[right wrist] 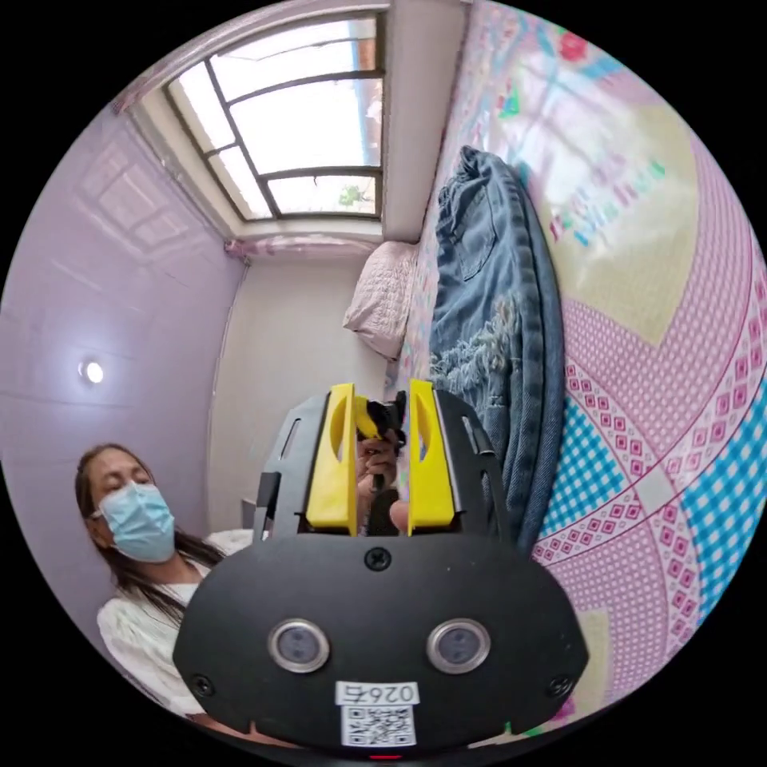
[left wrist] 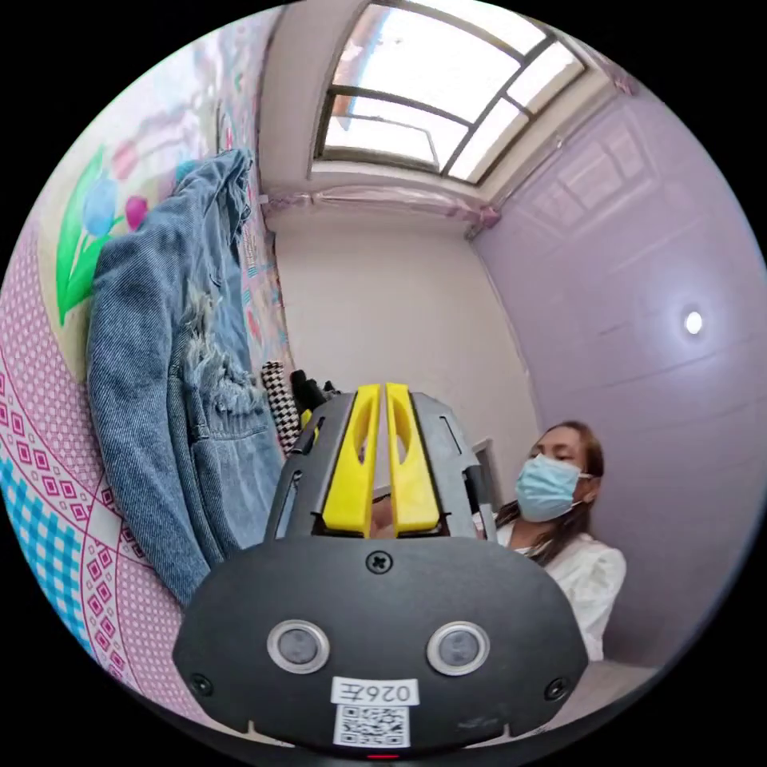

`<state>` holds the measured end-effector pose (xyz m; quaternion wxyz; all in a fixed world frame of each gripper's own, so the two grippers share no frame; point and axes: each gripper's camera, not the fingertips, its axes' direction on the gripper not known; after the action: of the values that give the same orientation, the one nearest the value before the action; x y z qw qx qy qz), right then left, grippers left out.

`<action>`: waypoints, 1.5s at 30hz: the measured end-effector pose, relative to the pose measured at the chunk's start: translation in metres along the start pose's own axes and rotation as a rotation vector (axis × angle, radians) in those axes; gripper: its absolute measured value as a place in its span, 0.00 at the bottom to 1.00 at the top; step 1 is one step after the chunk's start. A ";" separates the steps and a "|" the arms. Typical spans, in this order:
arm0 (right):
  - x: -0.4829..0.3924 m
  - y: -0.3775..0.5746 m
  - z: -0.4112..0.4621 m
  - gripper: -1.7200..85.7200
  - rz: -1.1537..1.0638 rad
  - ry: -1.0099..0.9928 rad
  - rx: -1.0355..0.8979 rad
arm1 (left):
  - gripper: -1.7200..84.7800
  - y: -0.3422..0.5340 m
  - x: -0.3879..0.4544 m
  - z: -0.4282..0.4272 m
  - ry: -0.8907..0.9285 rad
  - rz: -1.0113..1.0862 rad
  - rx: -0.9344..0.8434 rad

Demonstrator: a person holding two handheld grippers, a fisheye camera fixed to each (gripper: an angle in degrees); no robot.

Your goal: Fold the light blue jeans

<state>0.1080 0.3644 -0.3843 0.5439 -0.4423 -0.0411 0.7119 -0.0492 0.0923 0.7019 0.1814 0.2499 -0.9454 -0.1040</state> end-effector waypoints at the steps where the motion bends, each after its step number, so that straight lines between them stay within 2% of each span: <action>1: -0.011 0.002 0.011 0.08 -0.058 0.058 -0.031 | 0.01 0.005 0.008 0.019 -0.084 0.011 -0.047; 5: -0.016 0.009 0.082 0.03 -0.195 0.313 -0.210 | 0.01 0.014 -0.012 0.076 -0.343 -0.045 -0.218; 6: -0.011 0.010 0.094 0.02 -0.204 0.386 -0.247 | 0.01 0.019 -0.027 0.086 -0.478 -0.084 -0.268; 7: -0.001 0.014 0.114 0.02 -0.217 0.565 -0.306 | 0.01 0.025 -0.036 0.090 -0.522 -0.117 -0.286; 8: -0.001 0.020 0.124 0.01 -0.255 0.566 -0.325 | 0.01 0.029 -0.035 0.092 -0.492 -0.117 -0.274; 9: -0.002 0.023 0.124 0.01 -0.244 0.565 -0.307 | 0.01 0.038 -0.023 0.093 -0.452 -0.095 -0.225; 11: -0.027 0.048 0.122 0.01 -0.316 0.662 -0.218 | 0.01 0.057 0.005 0.093 -0.493 -0.031 -0.194; 14: -0.061 0.096 0.110 0.02 -0.403 0.816 -0.123 | 0.03 0.103 0.054 0.090 -0.669 0.040 -0.209; 16: -0.073 0.132 0.100 0.04 -0.421 0.815 -0.077 | 0.10 0.153 0.080 0.084 -0.750 0.053 -0.179; 19: -0.071 0.195 0.088 0.08 -0.353 0.758 -0.010 | 0.18 0.219 0.088 0.081 -0.778 -0.012 -0.130; 24: -0.060 0.285 0.113 0.13 -0.260 0.758 0.024 | 0.21 0.292 0.089 0.101 -0.819 -0.036 -0.076; 28: -0.056 0.319 0.158 0.15 -0.303 0.775 -0.019 | 0.23 0.300 0.090 0.129 -0.819 0.013 -0.098; 32: -0.045 0.322 0.192 0.15 -0.304 0.782 -0.046 | 0.22 0.292 0.092 0.154 -0.868 0.050 -0.164; 36: -0.037 0.325 0.207 0.13 -0.276 0.800 -0.006 | 0.12 0.283 0.086 0.164 -0.992 0.015 -0.174; 39: -0.032 0.324 0.212 0.09 -0.270 0.825 0.000 | 0.09 0.275 0.073 0.151 -0.895 -0.057 -0.177; 45: -0.026 0.314 0.213 0.05 -0.240 0.796 -0.054 | 0.08 0.295 0.058 0.118 -0.644 -0.149 -0.023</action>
<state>-0.2669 0.3060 -0.4091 0.5846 -0.6892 0.1022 0.4156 -0.2707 0.3270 0.6960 -0.1324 0.2705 -0.9321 -0.2012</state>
